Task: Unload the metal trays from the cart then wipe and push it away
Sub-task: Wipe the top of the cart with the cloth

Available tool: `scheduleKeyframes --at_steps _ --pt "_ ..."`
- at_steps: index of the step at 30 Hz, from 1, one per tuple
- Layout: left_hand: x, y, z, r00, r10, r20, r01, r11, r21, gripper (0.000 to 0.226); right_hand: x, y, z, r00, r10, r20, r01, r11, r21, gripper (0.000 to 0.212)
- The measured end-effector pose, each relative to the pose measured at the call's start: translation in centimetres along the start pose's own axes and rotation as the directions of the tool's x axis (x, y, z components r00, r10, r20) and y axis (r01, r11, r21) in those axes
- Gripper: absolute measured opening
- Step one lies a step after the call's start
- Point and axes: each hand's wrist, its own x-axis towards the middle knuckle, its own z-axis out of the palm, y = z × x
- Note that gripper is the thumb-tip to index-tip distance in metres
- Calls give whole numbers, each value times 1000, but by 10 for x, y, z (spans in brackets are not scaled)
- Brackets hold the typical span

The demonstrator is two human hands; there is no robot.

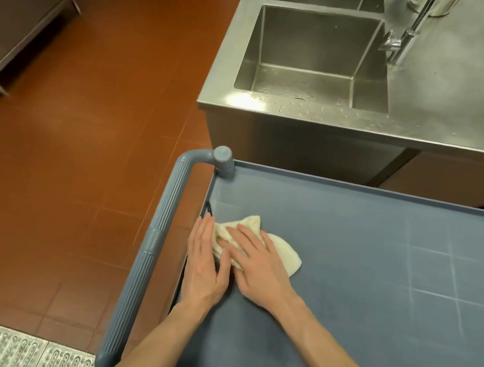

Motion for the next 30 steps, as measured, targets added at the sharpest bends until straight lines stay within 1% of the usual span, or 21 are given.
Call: scheduleKeyframes --at_steps 2,3,5,7,11,13,17,20,21,23,25,27,30 --pt "0 -1 1 1000 -2 5 2 1000 -21 66 -23 12 -3 999 -39 11 39 999 1 69" --pt "-1 -1 1 1000 -3 8 3 1000 -28 67 -34 19 -5 1000 -28 8 28 1000 6 73" --pt "-2 -2 1 1000 -3 13 4 1000 -30 68 -46 34 -12 998 50 -24 -50 998 25 73" --pt "-3 -2 1 1000 4 13 -3 1000 -22 70 -44 51 -17 985 160 -68 -158 987 26 67" --pt "-6 -1 3 1000 24 5 -24 1000 5 72 8 75 -28 934 336 -123 -335 942 33 63" --pt "-6 -1 3 999 36 19 -37 999 25 73 47 79 -32 926 349 -143 -349 937 30 62" --pt "-4 -2 3 999 28 47 -30 999 42 77 105 57 -27 951 291 -102 -294 956 -6 59" --pt "0 -2 2 999 11 48 -13 1000 25 80 107 41 -20 953 283 -107 -286 958 -11 59" --pt "0 -2 2 999 17 43 -18 1000 18 79 101 37 -17 963 250 -97 -252 968 -15 60" --pt "0 -3 2 999 46 27 -46 999 9 78 86 28 -11 988 138 -73 -139 990 -17 63" --pt "0 -2 2 998 57 6 -58 998 2 78 72 18 -6 998 42 -38 -43 999 -30 63" --pt "0 0 2 999 48 1 -48 999 -13 77 57 15 -3 999 -41 9 41 998 -45 60" --pt "-1 1 0 999 42 22 -42 999 -4 75 36 21 -9 989 -137 63 138 990 -9 62"
